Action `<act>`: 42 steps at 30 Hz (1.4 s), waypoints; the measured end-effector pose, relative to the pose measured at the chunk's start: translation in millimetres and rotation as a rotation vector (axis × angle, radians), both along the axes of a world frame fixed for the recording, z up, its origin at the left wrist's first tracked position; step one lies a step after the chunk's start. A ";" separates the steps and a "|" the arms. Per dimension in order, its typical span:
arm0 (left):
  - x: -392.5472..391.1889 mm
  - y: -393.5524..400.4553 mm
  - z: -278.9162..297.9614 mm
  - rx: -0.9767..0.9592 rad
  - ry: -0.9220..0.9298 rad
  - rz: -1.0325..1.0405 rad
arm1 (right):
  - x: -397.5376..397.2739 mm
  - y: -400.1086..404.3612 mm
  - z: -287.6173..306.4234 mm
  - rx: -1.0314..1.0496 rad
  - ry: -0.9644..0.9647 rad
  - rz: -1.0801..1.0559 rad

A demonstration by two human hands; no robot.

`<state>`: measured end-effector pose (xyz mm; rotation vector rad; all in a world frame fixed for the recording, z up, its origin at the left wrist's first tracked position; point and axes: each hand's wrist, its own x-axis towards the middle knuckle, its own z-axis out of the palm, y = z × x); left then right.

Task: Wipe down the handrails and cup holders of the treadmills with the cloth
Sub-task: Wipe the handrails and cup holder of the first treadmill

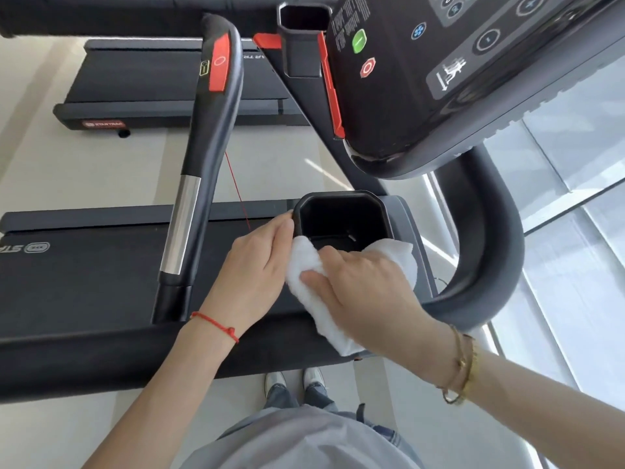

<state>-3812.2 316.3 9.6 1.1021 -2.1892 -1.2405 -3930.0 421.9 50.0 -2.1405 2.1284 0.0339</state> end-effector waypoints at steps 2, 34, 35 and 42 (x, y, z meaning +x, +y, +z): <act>1.8 -0.2 -1.1 0.007 0.006 0.013 | 16.1 -8.5 -10.6 0.018 0.037 -0.104; -5.1 8.8 -2.3 -0.162 -0.019 0.001 | -40.5 14.5 -21.0 -0.054 -0.449 -0.557; -4.8 8.9 -2.3 -0.166 -0.020 0.000 | -50.4 3.2 -20.1 -0.032 -0.519 -0.598; -5.1 8.3 -4.6 -0.177 -0.014 0.021 | -64.5 18.7 -30.9 0.009 -0.668 -0.636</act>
